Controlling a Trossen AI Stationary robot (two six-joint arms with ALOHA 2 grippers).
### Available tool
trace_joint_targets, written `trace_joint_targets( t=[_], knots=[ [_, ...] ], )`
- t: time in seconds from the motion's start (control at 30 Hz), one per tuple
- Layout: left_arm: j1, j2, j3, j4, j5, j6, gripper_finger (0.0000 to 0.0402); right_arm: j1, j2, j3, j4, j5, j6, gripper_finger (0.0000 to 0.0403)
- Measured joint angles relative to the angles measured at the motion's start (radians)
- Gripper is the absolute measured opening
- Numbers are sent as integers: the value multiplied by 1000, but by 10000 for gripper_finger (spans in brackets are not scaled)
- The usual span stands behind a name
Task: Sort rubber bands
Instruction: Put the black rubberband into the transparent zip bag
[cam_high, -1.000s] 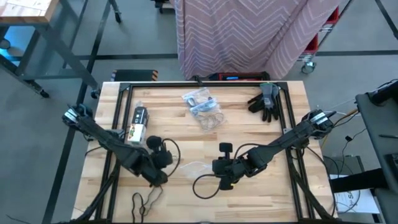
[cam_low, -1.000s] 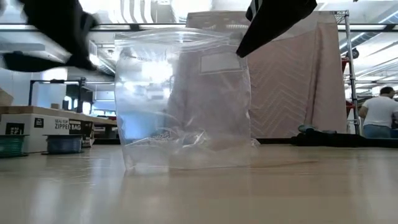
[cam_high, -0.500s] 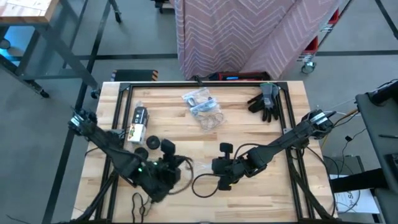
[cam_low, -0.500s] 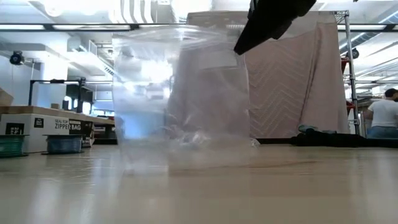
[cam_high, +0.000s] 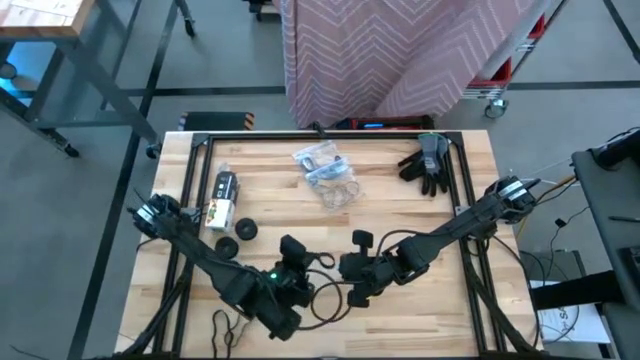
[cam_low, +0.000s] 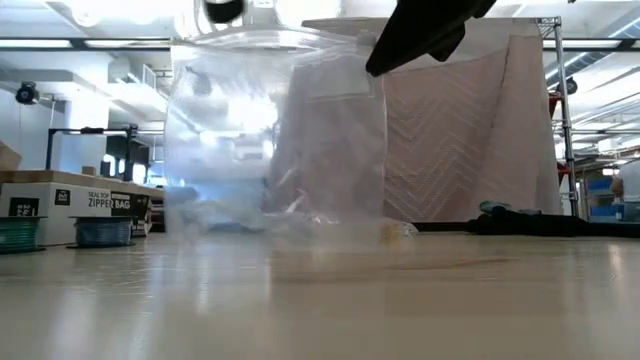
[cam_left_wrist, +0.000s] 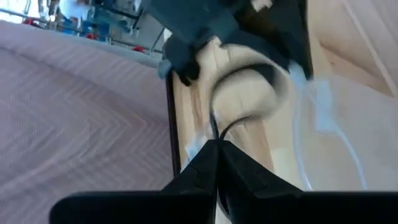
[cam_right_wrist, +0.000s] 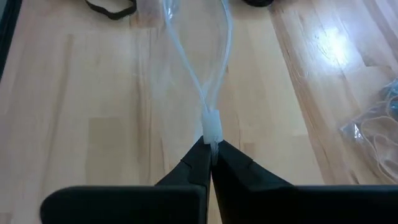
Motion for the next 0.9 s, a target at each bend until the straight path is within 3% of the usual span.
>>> trace_joint_targets(
  t=[0.33, 0.67, 0.9],
  knots=[
    [10, 13, 16, -74, 143, 224, 0, 0, 0, 1, -1, 0, -5, 0],
    [30, 35, 3, -113, 176, 452, 0, 0, 0, 1, -1, -1, -6, 0],
    [53, 83, 3, -176, 171, 467, 0, 0, 1, 1, -5, -4, -6, 0]
  ],
)
